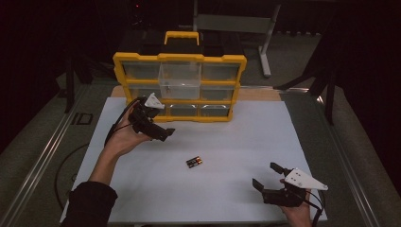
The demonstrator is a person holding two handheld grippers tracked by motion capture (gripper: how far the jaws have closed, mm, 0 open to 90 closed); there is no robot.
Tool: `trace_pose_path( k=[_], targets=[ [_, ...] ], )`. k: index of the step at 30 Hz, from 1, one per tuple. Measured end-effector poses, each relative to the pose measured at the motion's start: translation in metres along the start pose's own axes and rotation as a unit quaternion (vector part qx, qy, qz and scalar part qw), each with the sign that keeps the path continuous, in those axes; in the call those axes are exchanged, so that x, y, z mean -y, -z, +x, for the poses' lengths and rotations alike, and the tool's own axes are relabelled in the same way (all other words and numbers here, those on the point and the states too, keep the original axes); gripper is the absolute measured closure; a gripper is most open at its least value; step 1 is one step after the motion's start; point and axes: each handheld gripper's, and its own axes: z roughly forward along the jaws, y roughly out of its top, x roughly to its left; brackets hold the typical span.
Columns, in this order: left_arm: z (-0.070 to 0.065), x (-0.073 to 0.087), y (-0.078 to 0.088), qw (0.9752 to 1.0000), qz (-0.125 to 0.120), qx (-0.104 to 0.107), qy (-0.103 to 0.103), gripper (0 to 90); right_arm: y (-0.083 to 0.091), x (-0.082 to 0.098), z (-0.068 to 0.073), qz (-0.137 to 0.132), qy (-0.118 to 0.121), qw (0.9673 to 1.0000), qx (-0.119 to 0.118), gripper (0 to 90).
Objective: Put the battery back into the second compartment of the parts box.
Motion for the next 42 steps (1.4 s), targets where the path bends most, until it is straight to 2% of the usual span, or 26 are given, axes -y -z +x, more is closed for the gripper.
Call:
trace_pose_path(
  k=[9, 18, 27, 34, 42],
  targets=[
    [-0.009, 0.007, -0.018, 0.9998, 0.013, 0.014, -0.004, 4.1, 0.000, 0.000, 0.000, 0.001, 0.001, 1.0000, -0.001, 8.3],
    [-0.022, 0.013, -0.040, 0.9987, 0.030, 0.038, -0.012, 4.9, 0.000, 0.000, 0.001, 0.000, 0.002, 1.0000, 0.000, 8.3],
    [-0.034, 0.023, -0.065, 0.9976, 0.041, 0.055, -0.007, 7.7, 0.000, 0.000, 0.001, 0.002, 0.003, 1.0000, 0.000, 8.3],
    [-0.041, 0.029, -0.075, 0.9967, 0.044, 0.067, -0.010, 13.4, 0.000, 0.000, 0.001, 0.002, 0.003, 1.0000, -0.001, 8.3],
    [-0.047, 0.033, -0.081, 0.9966, 0.044, 0.068, -0.014, 16.6, 0.000, 0.000, 0.001, 0.002, 0.004, 1.0000, 0.000, 8.3]
  ],
)
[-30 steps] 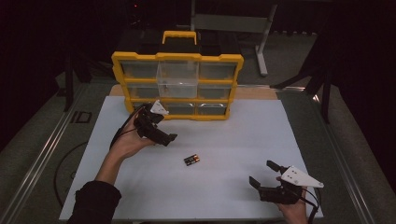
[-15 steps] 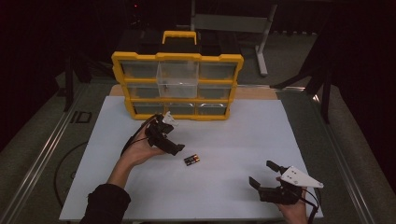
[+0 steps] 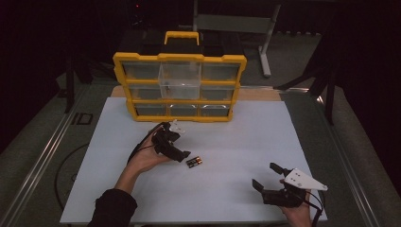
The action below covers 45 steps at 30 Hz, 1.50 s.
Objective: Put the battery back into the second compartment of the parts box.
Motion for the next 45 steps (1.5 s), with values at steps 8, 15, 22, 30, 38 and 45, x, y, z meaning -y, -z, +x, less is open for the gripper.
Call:
trace_pose_path(
  k=[8, 15, 22, 30, 38, 45],
  targets=[
    [-0.010, 0.002, -0.013, 0.9997, 0.014, 0.010, -0.017, 23.5, 0.000, 0.000, 0.000, 0.001, 0.002, 1.0000, -0.002, 8.3],
    [-0.014, 0.004, -0.021, 0.9989, 0.018, 0.040, -0.019, 39.0, 0.000, 0.000, 0.000, 0.001, 0.004, 1.0000, -0.002, 8.3],
    [-0.017, 0.004, -0.028, 0.9971, 0.032, 0.065, -0.024, 58.1, 0.000, 0.000, 0.000, 0.000, 0.000, 1.0000, -0.001, 8.3],
    [-0.016, 0.006, -0.039, 0.9959, 0.051, 0.070, -0.026, 74.5, 0.000, 0.000, 0.000, 0.000, 0.000, 1.0000, -0.001, 8.3],
    [-0.011, 0.008, -0.047, 0.9956, 0.063, 0.068, -0.019, 77.0, 0.000, 0.000, 0.000, 0.000, 0.001, 1.0000, -0.002, 8.3],
    [-0.013, 0.007, -0.047, 0.9956, 0.063, 0.063, -0.028, 77.9, 0.000, 0.000, 0.000, 0.000, 0.000, 1.0000, -0.002, 8.3]
  ],
)
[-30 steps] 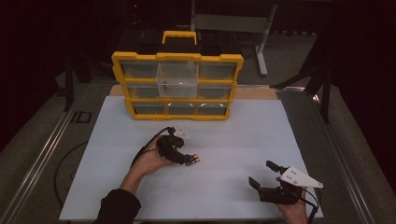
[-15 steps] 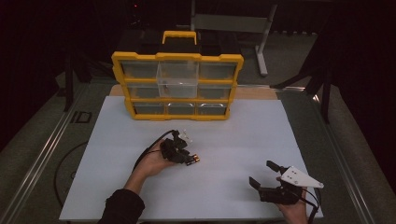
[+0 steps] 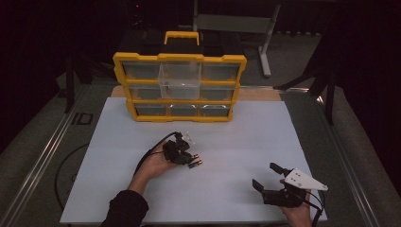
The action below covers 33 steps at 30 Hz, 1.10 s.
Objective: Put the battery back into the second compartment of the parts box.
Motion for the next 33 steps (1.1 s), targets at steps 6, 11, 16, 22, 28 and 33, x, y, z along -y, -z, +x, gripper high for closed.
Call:
trace_pose_path(
  k=[6, 11, 16, 22, 28, 33],
  targets=[
    [0.001, 0.000, 0.004, 1.0000, -0.008, 0.000, 0.001, 78.0, 0.000, 0.000, -0.001, 0.000, 0.001, 1.0000, 0.000, 8.3],
    [0.001, -0.002, 0.016, 0.9997, -0.025, -0.005, -0.001, 77.9, 0.000, 0.000, -0.001, -0.001, 0.003, 1.0000, 0.000, 8.3],
    [0.001, -0.008, 0.038, 0.9990, -0.042, -0.012, -0.011, 77.9, 0.000, 0.000, -0.001, 0.000, 0.002, 1.0000, 0.000, 8.3],
    [0.000, -0.016, 0.069, 0.9976, -0.065, -0.015, -0.018, 77.9, 0.000, 0.000, 0.000, 0.000, 0.000, 1.0000, -0.001, 8.3],
    [0.002, -0.020, 0.098, 0.9959, -0.087, -0.019, -0.019, 77.9, 0.000, 0.000, -0.001, 0.000, 0.000, 1.0000, -0.001, 8.3],
    [0.004, -0.023, 0.117, 0.9952, -0.093, -0.020, -0.021, 77.9, 0.000, 0.000, -0.001, 0.001, -0.001, 1.0000, -0.001, 8.3]
  ],
)
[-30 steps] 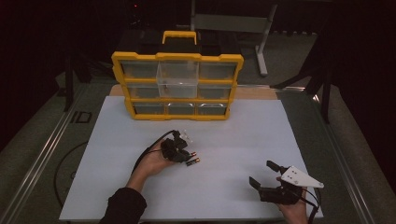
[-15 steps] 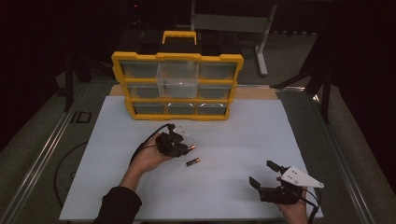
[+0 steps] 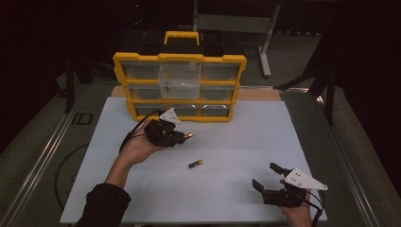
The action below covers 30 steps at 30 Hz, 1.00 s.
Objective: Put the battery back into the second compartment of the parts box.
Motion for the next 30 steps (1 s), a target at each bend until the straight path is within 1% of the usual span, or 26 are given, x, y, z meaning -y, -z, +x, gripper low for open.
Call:
trace_pose_path(
  k=[5, 6, 7, 9, 11, 14, 17, 20, 23, 28, 30],
  targets=[
    [0.004, -0.009, 0.018, 0.9999, -0.001, -0.005, -0.009, 77.9, 0.000, 0.000, 0.000, 0.000, -0.001, 1.0000, 0.000, 8.3],
    [0.004, -0.009, 0.018, 0.9999, -0.001, -0.005, -0.009, 77.9, 0.000, 0.000, 0.000, 0.000, -0.001, 1.0000, 0.000, 8.3],
    [0.006, -0.013, 0.026, 0.9999, -0.003, -0.005, -0.012, 77.9, 0.000, 0.000, 0.000, 0.000, 0.000, 1.0000, 0.000, 8.3],
    [0.007, -0.017, 0.034, 0.9999, -0.004, -0.007, -0.014, 77.9, 0.000, 0.000, 0.000, 0.000, 0.000, 1.0000, 0.000, 8.3],
    [0.008, -0.019, 0.038, 0.9998, -0.004, -0.008, -0.016, 77.9, 0.000, 0.000, 0.000, 0.000, -0.001, 1.0000, 0.001, 8.3],
    [0.011, -0.029, 0.055, 0.9996, -0.008, -0.015, -0.022, 77.9, 0.000, 0.000, 0.000, 0.000, 0.000, 1.0000, 0.001, 8.3],
    [0.014, -0.037, 0.069, 0.9994, -0.008, -0.022, -0.025, 77.9, 0.000, 0.000, 0.000, 0.000, -0.002, 1.0000, 0.000, 8.3],
    [0.018, -0.046, 0.082, 0.9992, -0.014, -0.027, -0.025, 77.9, -0.001, 0.000, 0.000, 0.004, 0.001, 1.0000, -0.001, 8.3],
    [0.020, -0.055, 0.094, 0.9991, -0.020, -0.029, -0.026, 77.9, -0.001, 0.000, 0.000, 0.003, -0.001, 1.0000, -0.001, 8.3],
    [0.026, -0.068, 0.107, 0.9989, -0.021, -0.036, -0.021, 77.9, -0.001, 0.000, 0.000, 0.001, -0.002, 1.0000, 0.000, 8.3],
    [0.030, -0.073, 0.112, 0.9989, -0.024, -0.037, -0.015, 77.8, -0.001, 0.000, 0.000, 0.002, -0.002, 1.0000, -0.001, 8.3]
  ],
)
